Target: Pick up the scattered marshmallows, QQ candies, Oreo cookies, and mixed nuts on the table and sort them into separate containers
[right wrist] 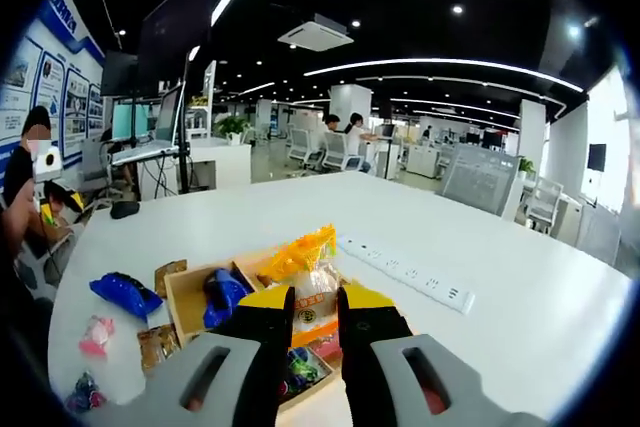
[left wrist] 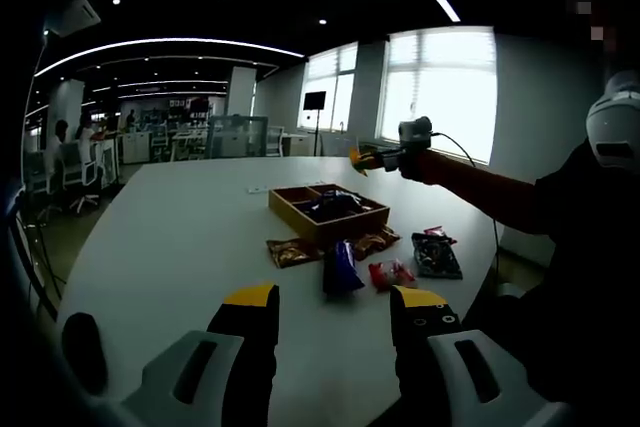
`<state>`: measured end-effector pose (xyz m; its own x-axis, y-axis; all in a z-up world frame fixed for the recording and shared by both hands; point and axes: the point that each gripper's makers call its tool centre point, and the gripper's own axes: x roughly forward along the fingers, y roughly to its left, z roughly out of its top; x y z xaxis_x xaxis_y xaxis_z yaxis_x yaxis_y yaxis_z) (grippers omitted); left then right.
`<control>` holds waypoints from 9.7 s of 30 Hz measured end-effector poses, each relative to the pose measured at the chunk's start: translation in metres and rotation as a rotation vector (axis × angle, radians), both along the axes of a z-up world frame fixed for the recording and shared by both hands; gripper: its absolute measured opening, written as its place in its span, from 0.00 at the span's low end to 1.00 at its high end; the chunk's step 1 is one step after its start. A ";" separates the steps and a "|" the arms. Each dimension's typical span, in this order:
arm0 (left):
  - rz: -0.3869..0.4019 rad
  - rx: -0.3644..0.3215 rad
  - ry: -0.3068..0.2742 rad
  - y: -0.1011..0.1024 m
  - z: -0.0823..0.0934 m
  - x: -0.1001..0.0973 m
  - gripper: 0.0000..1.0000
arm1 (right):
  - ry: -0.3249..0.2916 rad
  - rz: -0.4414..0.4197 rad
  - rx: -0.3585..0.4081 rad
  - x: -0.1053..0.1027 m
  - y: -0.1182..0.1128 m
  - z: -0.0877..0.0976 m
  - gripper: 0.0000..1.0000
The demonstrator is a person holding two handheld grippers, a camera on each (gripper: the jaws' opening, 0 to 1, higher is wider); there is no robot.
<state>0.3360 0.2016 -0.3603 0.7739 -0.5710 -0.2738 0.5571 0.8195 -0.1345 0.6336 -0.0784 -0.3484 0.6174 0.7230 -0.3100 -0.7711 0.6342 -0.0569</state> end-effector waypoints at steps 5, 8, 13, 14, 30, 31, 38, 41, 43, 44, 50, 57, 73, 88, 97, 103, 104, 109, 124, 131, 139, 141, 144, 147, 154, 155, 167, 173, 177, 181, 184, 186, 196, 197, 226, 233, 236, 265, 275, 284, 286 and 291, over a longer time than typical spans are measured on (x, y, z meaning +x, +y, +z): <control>-0.003 0.000 0.006 -0.001 -0.002 0.001 0.49 | -0.028 -0.050 -0.056 0.010 -0.005 -0.005 0.14; -0.005 -0.001 0.007 -0.002 -0.003 0.001 0.49 | -0.029 -0.065 -0.056 0.014 -0.002 -0.007 0.14; -0.011 -0.003 0.012 -0.005 -0.004 0.003 0.49 | -0.017 -0.084 -0.043 0.019 0.003 -0.008 0.14; -0.015 -0.003 0.013 -0.007 -0.005 0.003 0.49 | -0.020 -0.087 -0.040 0.021 0.004 -0.008 0.14; -0.010 -0.006 0.016 -0.004 -0.005 0.004 0.49 | 0.013 -0.121 -0.032 0.029 0.009 -0.017 0.15; -0.011 -0.008 0.015 -0.005 -0.004 0.004 0.49 | 0.015 -0.125 -0.034 0.030 0.008 -0.018 0.15; -0.014 -0.006 0.002 -0.005 0.001 0.005 0.49 | 0.011 -0.119 -0.056 0.031 0.009 -0.023 0.16; -0.003 -0.007 0.001 -0.002 0.001 0.005 0.49 | 0.000 -0.115 -0.062 0.031 0.010 -0.021 0.16; 0.002 -0.010 0.002 0.000 0.001 0.005 0.49 | 0.002 -0.112 -0.056 0.030 0.011 -0.021 0.17; 0.003 -0.010 0.003 0.000 0.000 0.004 0.49 | 0.003 -0.109 -0.057 0.030 0.012 -0.021 0.17; 0.008 -0.010 0.005 0.002 -0.001 0.002 0.49 | -0.005 -0.106 -0.083 0.025 0.013 -0.022 0.33; 0.010 -0.010 0.002 0.003 0.000 0.002 0.49 | -0.005 -0.108 -0.078 0.023 0.005 -0.017 0.33; 0.006 -0.003 0.007 0.000 -0.001 0.002 0.50 | -0.003 -0.058 -0.023 -0.015 0.003 -0.006 0.33; -0.001 0.008 0.012 -0.004 0.000 0.005 0.50 | -0.012 -0.033 0.036 -0.048 0.004 0.005 0.32; -0.012 0.013 0.012 -0.009 0.002 0.010 0.50 | -0.044 -0.020 0.051 -0.065 -0.001 0.020 0.32; -0.016 0.013 0.012 -0.011 0.002 0.011 0.50 | -0.059 -0.022 0.056 -0.059 -0.013 0.022 0.32; -0.017 0.014 0.012 -0.012 0.002 0.011 0.50 | -0.060 -0.021 0.057 -0.059 -0.015 0.022 0.32; -0.019 0.013 0.010 -0.013 0.003 0.012 0.50 | -0.064 -0.017 0.058 -0.061 -0.021 0.019 0.32; -0.011 0.011 0.016 -0.012 0.001 0.013 0.50 | -0.089 -0.036 0.053 -0.079 -0.038 0.019 0.31; -0.008 0.008 0.014 -0.011 0.003 0.015 0.50 | -0.099 -0.034 0.055 -0.095 -0.042 0.022 0.31; -0.006 0.005 0.017 -0.011 0.001 0.016 0.50 | -0.090 -0.037 0.047 -0.111 -0.050 0.019 0.31; -0.006 0.005 0.017 -0.011 0.001 0.016 0.50 | -0.088 -0.034 0.044 -0.115 -0.050 0.018 0.31; -0.005 0.003 0.016 -0.011 0.001 0.017 0.50 | -0.083 -0.028 0.039 -0.121 -0.050 0.016 0.31; -0.003 0.002 0.017 -0.011 0.001 0.017 0.50 | -0.082 -0.021 0.038 -0.128 -0.049 0.017 0.31; 0.003 0.000 0.019 -0.011 0.001 0.019 0.50 | -0.085 -0.007 0.049 -0.145 -0.047 0.021 0.31; 0.003 0.001 0.020 -0.011 0.001 0.019 0.50 | -0.084 -0.004 0.047 -0.147 -0.047 0.020 0.31; -0.004 0.008 0.021 -0.016 0.003 0.025 0.51 | -0.071 -0.005 0.034 -0.163 -0.059 0.014 0.31; -0.006 0.009 0.022 -0.018 0.003 0.030 0.51 | -0.047 0.000 0.036 -0.177 -0.063 0.009 0.31; -0.014 0.009 0.023 -0.021 0.003 0.032 0.51 | -0.026 0.018 0.022 -0.188 -0.064 0.003 0.31; -0.018 0.010 0.023 -0.023 0.004 0.034 0.51 | -0.015 0.018 0.017 -0.198 -0.067 0.001 0.31; -0.021 0.010 0.022 -0.025 0.004 0.035 0.51 | -0.010 0.020 0.012 -0.206 -0.069 -0.003 0.31; -0.024 0.011 0.022 -0.026 0.004 0.036 0.51 | -0.005 0.019 0.007 -0.210 -0.069 -0.007 0.31; -0.029 0.013 0.036 -0.031 0.000 0.036 0.51 | 0.022 0.024 0.000 -0.226 -0.070 -0.018 0.31; -0.027 0.013 0.038 -0.030 -0.001 0.036 0.51 | 0.026 0.023 -0.001 -0.227 -0.070 -0.019 0.31; -0.058 0.019 0.121 -0.055 -0.014 0.058 0.47 | 0.060 0.006 -0.003 -0.234 -0.080 -0.036 0.31; -0.063 0.031 0.137 -0.061 -0.018 0.067 0.47 | 0.058 -0.001 -0.003 -0.235 -0.085 -0.038 0.31; -0.063 0.032 0.145 -0.062 -0.019 0.070 0.47 | 0.060 -0.009 -0.001 -0.235 -0.088 -0.038 0.31; -0.090 0.081 0.199 -0.088 -0.039 0.101 0.47 | 0.073 -0.025 0.007 -0.240 -0.100 -0.043 0.31; -0.090 0.132 0.232 -0.096 -0.057 0.109 0.48 | 0.078 -0.032 0.010 -0.240 -0.101 -0.046 0.31; -0.092 0.135 0.247 -0.104 -0.062 0.113 0.48 | 0.082 -0.039 0.015 -0.241 -0.103 -0.047 0.31; -0.090 0.138 0.250 -0.105 -0.063 0.114 0.48 | 0.084 -0.039 0.018 -0.242 -0.103 -0.048 0.30; -0.092 0.136 0.259 -0.110 -0.066 0.116 0.47 | 0.089 -0.037 0.020 -0.243 -0.102 -0.050 0.30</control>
